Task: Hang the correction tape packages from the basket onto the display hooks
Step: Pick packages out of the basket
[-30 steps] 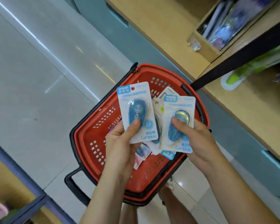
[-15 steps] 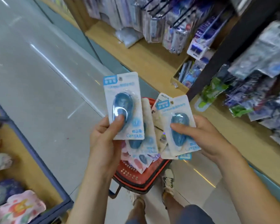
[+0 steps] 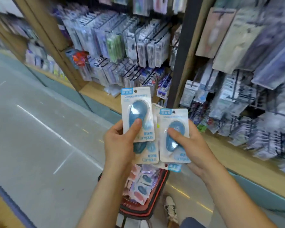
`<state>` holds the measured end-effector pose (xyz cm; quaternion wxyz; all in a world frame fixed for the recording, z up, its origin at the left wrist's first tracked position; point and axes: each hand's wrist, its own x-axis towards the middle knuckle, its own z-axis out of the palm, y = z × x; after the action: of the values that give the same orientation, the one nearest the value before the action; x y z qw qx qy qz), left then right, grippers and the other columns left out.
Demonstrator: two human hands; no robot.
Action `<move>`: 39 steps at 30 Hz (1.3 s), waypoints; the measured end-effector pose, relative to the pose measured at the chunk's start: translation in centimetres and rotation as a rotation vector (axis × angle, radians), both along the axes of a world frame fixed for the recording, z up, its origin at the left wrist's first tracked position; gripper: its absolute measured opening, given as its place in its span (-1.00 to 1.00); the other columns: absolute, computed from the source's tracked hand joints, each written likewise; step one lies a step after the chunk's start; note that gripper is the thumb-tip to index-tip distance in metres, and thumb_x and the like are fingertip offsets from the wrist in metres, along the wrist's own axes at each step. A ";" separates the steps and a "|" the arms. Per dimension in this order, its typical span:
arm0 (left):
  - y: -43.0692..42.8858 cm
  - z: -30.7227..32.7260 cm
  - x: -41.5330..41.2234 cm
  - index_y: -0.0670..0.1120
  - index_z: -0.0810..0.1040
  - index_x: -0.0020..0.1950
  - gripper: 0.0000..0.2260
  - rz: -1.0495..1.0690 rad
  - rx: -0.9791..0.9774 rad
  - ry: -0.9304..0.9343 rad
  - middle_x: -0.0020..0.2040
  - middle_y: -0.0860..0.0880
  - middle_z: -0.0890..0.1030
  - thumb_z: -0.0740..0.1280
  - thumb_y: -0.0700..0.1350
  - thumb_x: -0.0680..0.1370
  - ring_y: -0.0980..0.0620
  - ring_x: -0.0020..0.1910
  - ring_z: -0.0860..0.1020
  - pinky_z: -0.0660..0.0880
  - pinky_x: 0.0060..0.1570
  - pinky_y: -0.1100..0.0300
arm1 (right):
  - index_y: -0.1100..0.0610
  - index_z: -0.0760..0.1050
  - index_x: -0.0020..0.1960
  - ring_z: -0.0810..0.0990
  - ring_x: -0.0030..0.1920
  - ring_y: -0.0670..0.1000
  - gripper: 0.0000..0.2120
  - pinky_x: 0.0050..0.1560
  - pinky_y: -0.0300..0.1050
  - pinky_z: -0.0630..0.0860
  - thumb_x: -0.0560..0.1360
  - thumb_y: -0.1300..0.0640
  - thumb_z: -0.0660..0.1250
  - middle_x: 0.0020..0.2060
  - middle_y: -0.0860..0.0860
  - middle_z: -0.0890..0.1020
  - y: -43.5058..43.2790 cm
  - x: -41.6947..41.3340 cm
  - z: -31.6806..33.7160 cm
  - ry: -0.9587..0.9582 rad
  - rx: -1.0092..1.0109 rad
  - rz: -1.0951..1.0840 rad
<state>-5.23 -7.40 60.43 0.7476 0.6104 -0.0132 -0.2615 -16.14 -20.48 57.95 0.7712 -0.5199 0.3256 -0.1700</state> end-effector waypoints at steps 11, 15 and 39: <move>0.4 7.3 -4.9 -0.25 0.65 0.08 -0.76 -0.207 -0.188 0.162 0.02 -0.26 0.69 0.43 -0.13 0.49 -0.17 -0.08 0.68 0.61 0.01 -0.21 | -0.02 0.62 0.12 0.67 0.11 0.06 -0.73 0.20 0.12 0.55 0.59 -0.10 0.23 0.10 0.05 0.70 3.6 -4.2 6.9 -0.121 -0.026 -0.331; -2.5 8.5 -7.9 -0.20 0.64 0.09 -0.79 -0.293 -0.207 0.085 0.00 -0.22 0.70 0.41 -0.12 0.52 -0.19 -0.05 0.68 0.62 0.01 -0.18 | 0.08 0.57 0.18 0.72 -0.01 0.06 -0.57 -0.10 -0.05 0.66 0.35 -0.05 0.36 0.00 0.04 0.73 3.9 -6.7 9.2 -0.199 -0.069 -0.215; -20.7 22.4 -24.7 -0.14 0.57 0.24 -0.69 -0.770 -0.458 -0.228 0.13 -0.14 0.68 0.35 -0.13 0.50 -0.13 0.08 0.67 0.65 -0.02 -0.01 | 0.11 0.37 0.36 0.69 0.10 0.03 -0.22 -0.06 -0.14 0.63 0.23 0.30 0.62 0.11 -0.01 0.69 -13.8 -30.6 24.5 -0.289 -0.700 -0.436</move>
<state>-29.90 -28.10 82.82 0.7054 0.4048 -0.3786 -0.4418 -46.73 -34.27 82.48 0.5322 -0.6401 0.2393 -0.4999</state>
